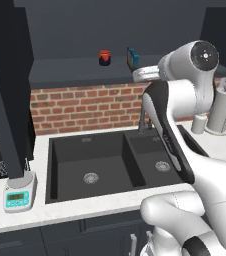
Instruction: Pick the boxed food and place it on the digital scale for weighing, and close the cabinet.
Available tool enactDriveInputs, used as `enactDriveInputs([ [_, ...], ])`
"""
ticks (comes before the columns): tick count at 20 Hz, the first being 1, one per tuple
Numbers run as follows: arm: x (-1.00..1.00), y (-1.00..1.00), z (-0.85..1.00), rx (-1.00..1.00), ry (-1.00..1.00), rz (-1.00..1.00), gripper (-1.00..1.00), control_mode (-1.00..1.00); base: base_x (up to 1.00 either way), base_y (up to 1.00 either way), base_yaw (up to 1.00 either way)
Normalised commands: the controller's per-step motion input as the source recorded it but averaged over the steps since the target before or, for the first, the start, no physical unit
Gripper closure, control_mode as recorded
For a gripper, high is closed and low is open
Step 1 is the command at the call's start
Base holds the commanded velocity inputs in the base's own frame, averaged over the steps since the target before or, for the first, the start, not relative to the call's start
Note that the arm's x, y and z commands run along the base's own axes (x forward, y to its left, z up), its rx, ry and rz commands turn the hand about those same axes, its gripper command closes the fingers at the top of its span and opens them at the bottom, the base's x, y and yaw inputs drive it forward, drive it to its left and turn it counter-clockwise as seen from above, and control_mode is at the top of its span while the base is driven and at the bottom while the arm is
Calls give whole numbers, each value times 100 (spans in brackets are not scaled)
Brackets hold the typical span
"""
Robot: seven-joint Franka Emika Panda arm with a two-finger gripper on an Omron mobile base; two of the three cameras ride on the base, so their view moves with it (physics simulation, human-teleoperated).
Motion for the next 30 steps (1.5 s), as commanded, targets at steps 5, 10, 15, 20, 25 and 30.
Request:
enactDriveInputs([
  [5, 19, 0, 0, 0, -1, 0, -100, -100, 0, 0, 0],
  [10, 27, 0, 4, 0, 0, 0, -100, -100, 0, 0, 0],
  [15, 25, 0, 10, 0, 0, 0, -100, -100, 0, 0, 0],
  [20, 29, 0, 3, 0, 0, 0, -100, -100, 0, 0, 0],
  [25, 37, 0, 0, 0, 0, 0, -100, -100, 0, 0, 0],
  [30, 30, 0, 0, 0, 0, 0, -100, -100, 0, 0, 0],
])
